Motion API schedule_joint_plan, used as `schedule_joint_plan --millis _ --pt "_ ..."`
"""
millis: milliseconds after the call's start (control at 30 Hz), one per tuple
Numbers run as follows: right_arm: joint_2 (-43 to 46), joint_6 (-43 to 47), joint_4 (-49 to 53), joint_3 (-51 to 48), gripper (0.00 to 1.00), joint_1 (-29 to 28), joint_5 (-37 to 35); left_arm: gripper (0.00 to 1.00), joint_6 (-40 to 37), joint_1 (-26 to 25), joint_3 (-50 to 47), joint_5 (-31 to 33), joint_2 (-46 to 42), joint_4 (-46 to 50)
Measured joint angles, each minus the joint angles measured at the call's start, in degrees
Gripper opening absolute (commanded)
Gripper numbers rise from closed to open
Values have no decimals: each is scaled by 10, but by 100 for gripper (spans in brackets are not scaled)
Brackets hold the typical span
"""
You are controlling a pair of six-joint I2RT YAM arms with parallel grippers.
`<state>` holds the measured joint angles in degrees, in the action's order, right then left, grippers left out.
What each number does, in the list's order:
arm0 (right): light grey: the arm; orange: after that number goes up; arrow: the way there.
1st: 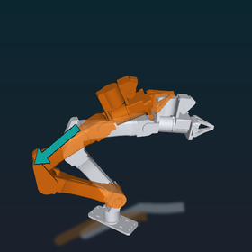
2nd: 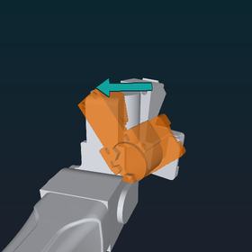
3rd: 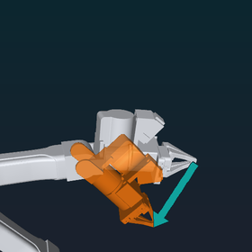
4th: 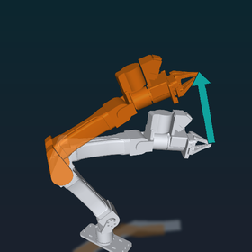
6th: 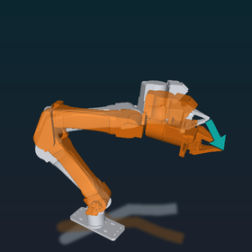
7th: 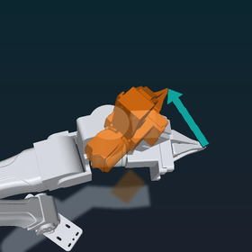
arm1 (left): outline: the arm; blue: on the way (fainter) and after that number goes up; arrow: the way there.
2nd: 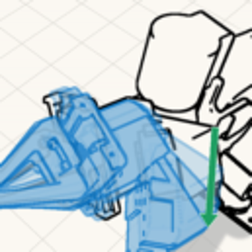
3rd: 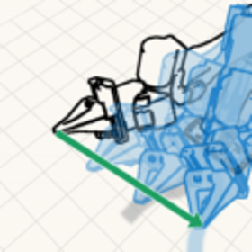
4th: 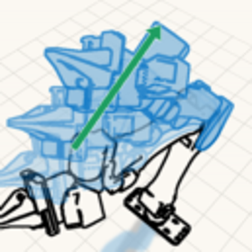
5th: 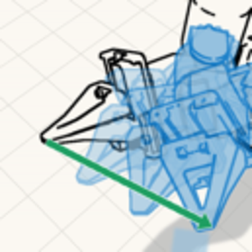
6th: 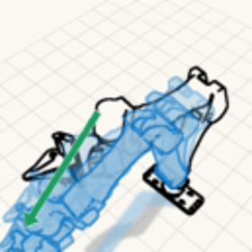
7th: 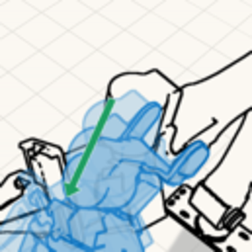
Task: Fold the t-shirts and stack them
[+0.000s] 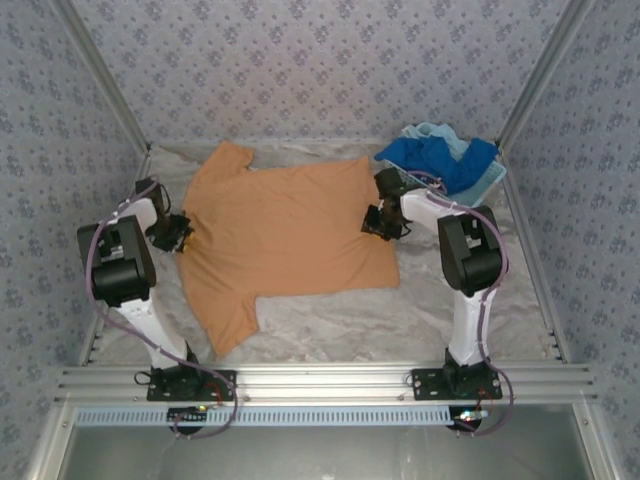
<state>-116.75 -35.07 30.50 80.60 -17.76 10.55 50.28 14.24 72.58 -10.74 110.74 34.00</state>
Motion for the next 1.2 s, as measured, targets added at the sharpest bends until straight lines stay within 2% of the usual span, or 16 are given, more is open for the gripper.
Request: schedule_joint_plan --millis 133,300,367,467,533,633,733,933,1067,1200 --pt "-43 9 20 67 36 16 11 33 -16 0 51 -4 31 13" --pt "-59 32 32 100 43 19 14 55 -45 -2 82 13 33 34" --pt "-50 36 37 96 45 17 9 57 -57 -7 76 28 7 46" --pt "-2 37 40 55 47 15 -1 57 -56 -30 12 43 -100 60" --pt "64 36 42 12 48 15 -7 55 -46 -57 -60 47 -205 74" --pt "173 34 37 -56 48 15 -4 52 -17 -120 -178 43 -356 100" --pt "257 34 26 -125 48 15 8 50 18 -194 -283 29 -462 139" --pt "336 34 31 -268 49 15 44 51 82 -341 -409 21 -598 205" --pt "364 34 30 -318 49 19 61 49 111 -386 -443 23 -628 207" --pt "370 31 16 -339 49 27 76 38 127 -400 -467 35 -610 189"
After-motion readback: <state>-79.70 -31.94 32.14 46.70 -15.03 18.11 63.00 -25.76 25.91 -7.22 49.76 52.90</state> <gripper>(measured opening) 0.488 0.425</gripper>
